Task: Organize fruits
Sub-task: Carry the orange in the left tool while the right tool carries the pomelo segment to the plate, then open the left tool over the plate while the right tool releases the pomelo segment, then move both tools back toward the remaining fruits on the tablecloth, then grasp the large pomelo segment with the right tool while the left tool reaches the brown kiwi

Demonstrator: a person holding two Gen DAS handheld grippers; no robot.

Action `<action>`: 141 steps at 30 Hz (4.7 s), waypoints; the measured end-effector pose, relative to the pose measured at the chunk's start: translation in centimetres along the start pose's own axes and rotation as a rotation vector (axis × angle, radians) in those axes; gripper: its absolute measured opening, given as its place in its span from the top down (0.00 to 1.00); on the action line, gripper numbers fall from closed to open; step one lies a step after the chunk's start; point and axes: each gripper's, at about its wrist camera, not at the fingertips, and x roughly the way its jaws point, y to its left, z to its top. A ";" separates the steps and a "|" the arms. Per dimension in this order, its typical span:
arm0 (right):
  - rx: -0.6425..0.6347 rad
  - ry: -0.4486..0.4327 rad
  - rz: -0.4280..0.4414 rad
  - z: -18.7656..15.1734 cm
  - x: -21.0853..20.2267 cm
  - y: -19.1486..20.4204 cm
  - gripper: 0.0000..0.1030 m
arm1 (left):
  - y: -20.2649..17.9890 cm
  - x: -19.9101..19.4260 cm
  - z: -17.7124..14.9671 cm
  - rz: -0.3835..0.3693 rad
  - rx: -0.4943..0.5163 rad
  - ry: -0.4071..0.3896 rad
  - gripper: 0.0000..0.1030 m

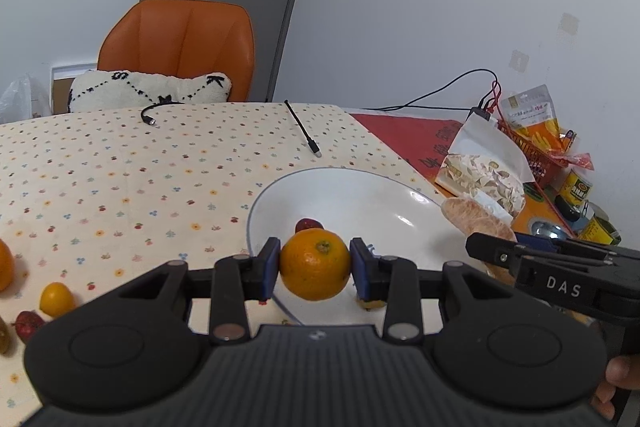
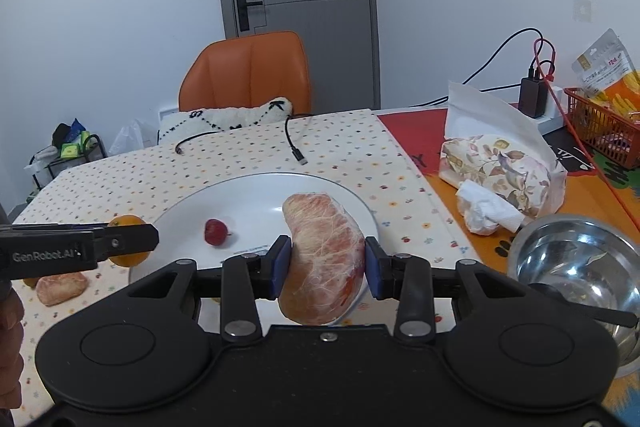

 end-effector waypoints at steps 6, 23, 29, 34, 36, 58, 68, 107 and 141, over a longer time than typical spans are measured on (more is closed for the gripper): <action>-0.010 0.005 -0.014 0.0 0.7 -0.2 0.64 | -0.1 1.9 -0.1 0.014 -0.003 0.034 0.65; 0.005 0.020 -0.033 -0.1 2.5 -0.5 0.64 | -0.5 2.6 0.0 0.054 0.011 0.068 0.64; -0.005 0.017 -0.030 -0.1 2.9 -0.2 0.64 | -0.4 1.6 0.5 0.067 0.009 0.042 0.59; 0.000 0.015 -0.025 -0.1 2.9 0.0 0.63 | 0.1 0.4 0.8 0.081 0.005 0.017 0.46; 0.003 0.002 -0.026 -0.1 2.6 0.1 0.61 | 0.3 -0.2 0.9 0.089 0.002 0.004 0.42; 0.111 -0.067 0.138 1.1 -2.2 2.5 0.12 | 3.9 -7.7 1.5 0.183 -0.038 -0.090 0.11; 0.059 -0.097 0.206 1.8 -3.9 5.0 0.00 | 7.7 -11.1 1.0 0.268 -0.092 -0.110 0.08; -0.060 0.014 0.419 -0.1 -1.9 14.2 0.00 | 15.2 -15.7 -3.6 0.360 -0.203 -0.086 0.15; -0.188 0.177 0.420 -3.8 4.5 19.8 0.00 | 17.3 -10.9 -6.3 0.293 -0.270 -0.003 0.55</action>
